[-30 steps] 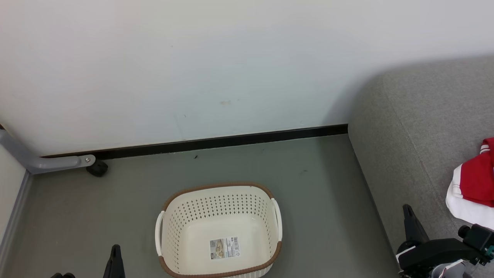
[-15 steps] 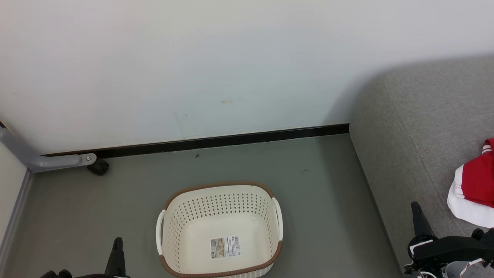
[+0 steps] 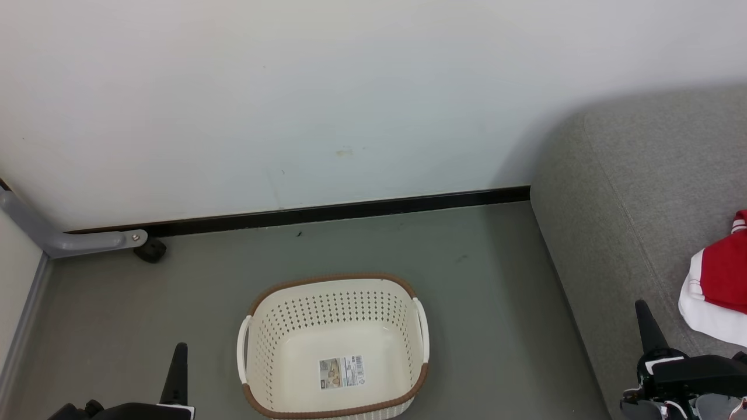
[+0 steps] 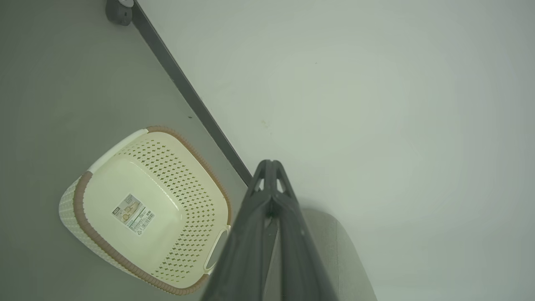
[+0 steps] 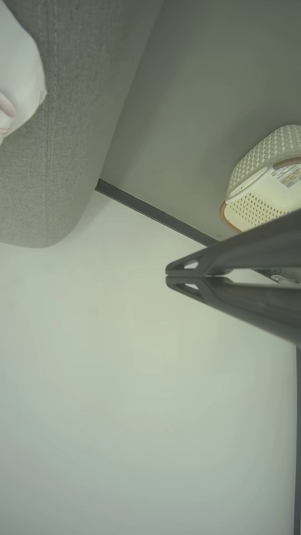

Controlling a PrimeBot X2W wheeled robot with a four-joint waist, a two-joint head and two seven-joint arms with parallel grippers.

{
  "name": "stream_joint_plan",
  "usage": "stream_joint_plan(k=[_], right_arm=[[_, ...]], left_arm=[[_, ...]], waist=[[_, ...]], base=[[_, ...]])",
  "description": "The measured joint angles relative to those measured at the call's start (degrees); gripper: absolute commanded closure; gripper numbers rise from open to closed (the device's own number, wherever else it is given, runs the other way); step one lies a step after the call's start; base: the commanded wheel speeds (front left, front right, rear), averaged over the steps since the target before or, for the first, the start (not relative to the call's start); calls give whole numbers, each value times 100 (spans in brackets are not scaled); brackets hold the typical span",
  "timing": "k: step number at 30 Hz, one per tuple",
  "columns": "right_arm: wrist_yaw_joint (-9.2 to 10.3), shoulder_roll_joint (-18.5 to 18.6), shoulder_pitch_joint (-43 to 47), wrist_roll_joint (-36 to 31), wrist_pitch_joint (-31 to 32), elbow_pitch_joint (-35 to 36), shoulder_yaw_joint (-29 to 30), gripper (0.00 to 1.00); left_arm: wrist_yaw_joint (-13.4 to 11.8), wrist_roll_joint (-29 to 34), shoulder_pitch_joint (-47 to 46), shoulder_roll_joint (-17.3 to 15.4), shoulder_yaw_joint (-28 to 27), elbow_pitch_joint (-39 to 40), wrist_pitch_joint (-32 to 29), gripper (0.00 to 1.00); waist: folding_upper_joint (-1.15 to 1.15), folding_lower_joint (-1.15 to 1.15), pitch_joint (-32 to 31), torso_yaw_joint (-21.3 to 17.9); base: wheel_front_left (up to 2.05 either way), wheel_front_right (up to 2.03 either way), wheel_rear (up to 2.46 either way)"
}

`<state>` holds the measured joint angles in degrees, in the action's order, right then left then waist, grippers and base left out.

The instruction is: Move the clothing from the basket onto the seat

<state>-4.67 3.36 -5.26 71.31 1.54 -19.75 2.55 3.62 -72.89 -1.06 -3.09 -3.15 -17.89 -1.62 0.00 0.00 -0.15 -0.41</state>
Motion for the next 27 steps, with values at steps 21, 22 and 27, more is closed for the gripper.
stream_joint_plan(k=[21,22,27], right_arm=[[-168,-68,0,1671,415,179,445,100],[-192,-69,0,1739,445,189,466,100],[-198,-80,0,1998,494,215,536,100]], left_arm=[[299,-1521,-251,54,-162,25,-397,100],[300,-1614,-257,57,-168,26,-423,100],[345,-1790,-303,69,-186,26,-468,100]], waist=[[0,0,21,35],[0,0,22,36],[0,0,24,41]], base=[[0,0,0],[0,0,0],[0,0,0]])
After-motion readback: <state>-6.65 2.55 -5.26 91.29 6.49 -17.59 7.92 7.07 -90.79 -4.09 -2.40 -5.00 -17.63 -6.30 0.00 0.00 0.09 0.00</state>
